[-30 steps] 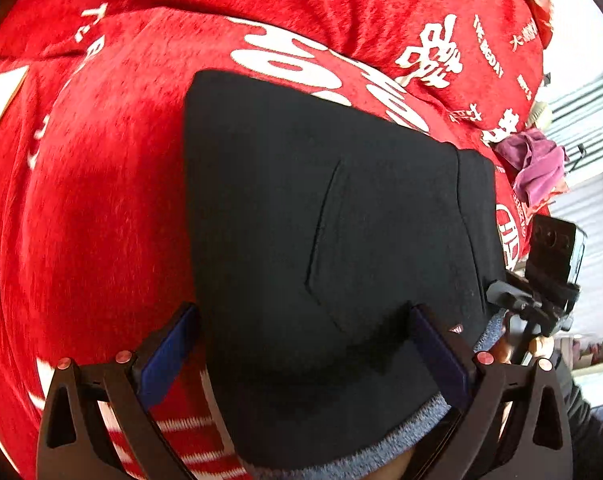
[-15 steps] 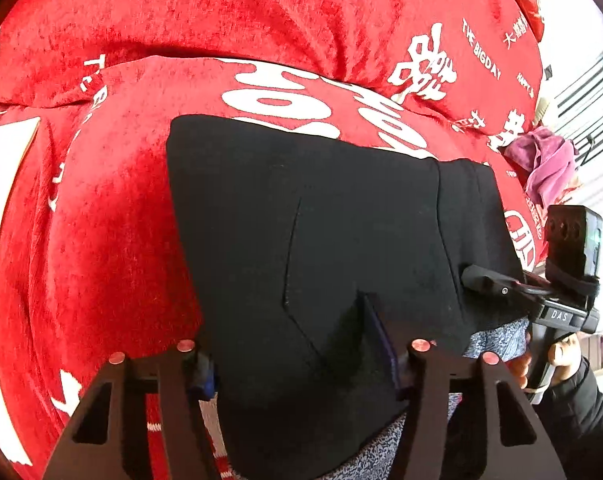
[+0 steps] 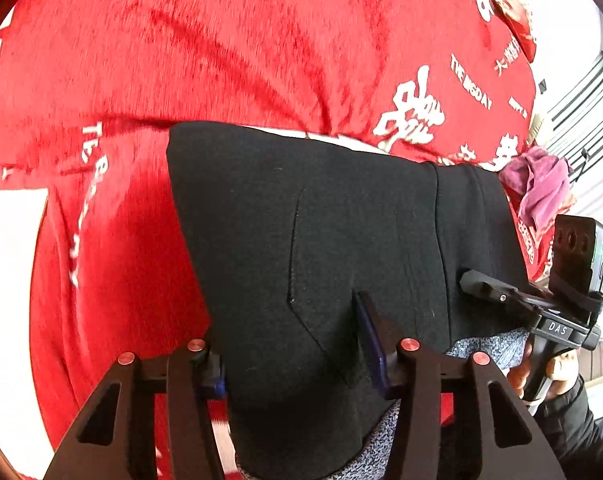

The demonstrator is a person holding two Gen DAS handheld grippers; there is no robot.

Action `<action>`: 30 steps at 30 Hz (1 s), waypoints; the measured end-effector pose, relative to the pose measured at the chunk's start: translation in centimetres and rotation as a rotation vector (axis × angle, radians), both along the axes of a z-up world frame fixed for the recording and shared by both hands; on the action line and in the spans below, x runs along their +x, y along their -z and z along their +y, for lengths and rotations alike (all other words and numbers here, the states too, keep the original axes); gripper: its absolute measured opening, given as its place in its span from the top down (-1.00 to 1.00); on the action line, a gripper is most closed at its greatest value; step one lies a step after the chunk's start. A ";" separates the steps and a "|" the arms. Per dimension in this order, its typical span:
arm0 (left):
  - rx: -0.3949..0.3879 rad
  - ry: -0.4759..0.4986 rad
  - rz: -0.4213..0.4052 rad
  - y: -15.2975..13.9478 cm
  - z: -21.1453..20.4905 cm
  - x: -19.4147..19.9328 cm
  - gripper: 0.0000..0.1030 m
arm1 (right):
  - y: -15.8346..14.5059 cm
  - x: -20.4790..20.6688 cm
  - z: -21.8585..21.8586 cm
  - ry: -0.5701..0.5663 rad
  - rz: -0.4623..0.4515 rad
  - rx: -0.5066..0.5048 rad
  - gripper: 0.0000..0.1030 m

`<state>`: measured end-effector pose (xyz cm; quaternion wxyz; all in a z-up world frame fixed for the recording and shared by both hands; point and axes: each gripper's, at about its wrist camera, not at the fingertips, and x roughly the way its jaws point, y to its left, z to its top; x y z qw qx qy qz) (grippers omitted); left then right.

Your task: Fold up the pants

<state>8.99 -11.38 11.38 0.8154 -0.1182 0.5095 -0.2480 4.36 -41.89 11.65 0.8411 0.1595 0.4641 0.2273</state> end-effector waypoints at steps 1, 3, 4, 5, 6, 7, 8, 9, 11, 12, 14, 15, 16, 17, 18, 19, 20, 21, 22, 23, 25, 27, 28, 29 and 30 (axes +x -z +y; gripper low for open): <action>-0.001 -0.003 0.006 -0.2 -0.1 1.0 -0.01 | -0.5 0.8 -0.1 0.002 -0.004 0.000 -0.08; -0.004 -0.014 0.021 -0.3 -0.2 2.5 -0.01 | -1.2 2.5 -0.2 0.004 -0.002 -0.001 -0.08; -0.003 -0.021 0.032 -0.1 -0.3 3.5 -0.01 | -1.3 3.2 -0.3 0.004 0.001 -0.002 -0.08; -0.003 -0.025 0.042 0.1 -0.4 4.1 -0.01 | -1.3 4.0 -0.5 0.006 0.008 0.000 -0.08; -0.004 -0.031 0.059 0.6 -0.4 5.1 -0.01 | -1.3 4.9 -0.4 0.009 0.016 0.001 -0.08; -0.004 -0.035 0.071 1.0 -0.4 5.7 -0.01 | -1.2 5.7 -0.4 0.009 0.024 -0.001 -0.08; -0.003 -0.039 0.081 1.3 -0.5 6.2 -0.01 | -0.9 6.5 -0.4 0.009 0.033 -0.005 -0.08; 0.000 -0.041 0.094 1.9 -0.5 6.8 -0.01 | -0.6 7.2 -0.5 0.008 0.044 -0.008 -0.08; 0.004 -0.045 0.123 3.1 -0.5 7.9 -0.01 | 0.4 8.6 -0.5 0.008 0.075 -0.004 -0.08; 0.008 -0.049 0.141 3.9 -0.5 8.5 -0.01 | 1.0 9.1 -0.5 0.009 0.088 -0.003 -0.08; 0.007 -0.053 0.166 5.1 -0.4 9.2 -0.01 | 2.3 10.1 -0.4 0.009 0.116 -0.006 -0.08; 0.006 -0.057 0.181 5.9 -0.3 9.6 -0.01 | 2.9 10.6 -0.4 0.008 0.129 -0.006 -0.08; 0.006 -0.058 0.188 6.4 -0.3 9.7 -0.01 | 3.7 11.0 -0.3 0.008 0.142 -0.007 -0.08; 0.002 -0.060 0.196 7.0 -0.2 9.8 -0.01 | 4.2 11.3 -0.3 0.009 0.153 -0.006 -0.08; -0.003 -0.059 0.197 7.2 -0.1 9.8 -0.02 | 4.8 11.6 -0.3 0.011 0.165 -0.005 -0.09; -0.016 -0.059 0.196 7.6 0.1 9.9 -0.03 | 5.4 11.8 -0.2 0.014 0.171 -0.006 -0.11; -0.026 -0.060 0.197 7.9 0.3 9.9 -0.04 | 5.8 12.0 -0.3 0.018 0.176 -0.001 -0.12; -0.039 -0.064 0.202 8.2 0.6 9.9 -0.11 | 6.0 12.1 -0.5 0.020 0.179 0.008 -0.14; -0.049 -0.070 0.215 8.7 0.8 9.9 -0.24 | 6.4 12.3 -0.8 0.025 0.183 0.022 -0.18; -0.050 -0.079 0.226 9.2 1.0 9.9 -0.29 | 6.7 12.4 -0.9 0.027 0.188 0.030 -0.20; -0.058 -0.113 0.260 10.2 1.5 10.1 -0.63 | 7.6 12.6 -1.2 0.033 0.210 0.039 -0.40; -0.076 -0.135 0.281 10.6 2.2 9.8 -0.66 | 8.5 12.8 -1.4 0.048 0.243 0.053 -0.50; -0.087 -0.141 0.289 10.6 2.7 9.5 -0.66 | 8.7 12.8 -1.5 0.054 0.250 0.061 -0.57; -0.084 -0.146 0.288 10.4 3.0 9.3 -0.66 | 8.8 12.7 -1.8 0.065 0.262 0.071 -0.58; -0.072 -0.155 0.281 10.1 3.4 9.0 -0.66 | 8.8 12.5 -2.1 0.080 0.277 0.083 -0.58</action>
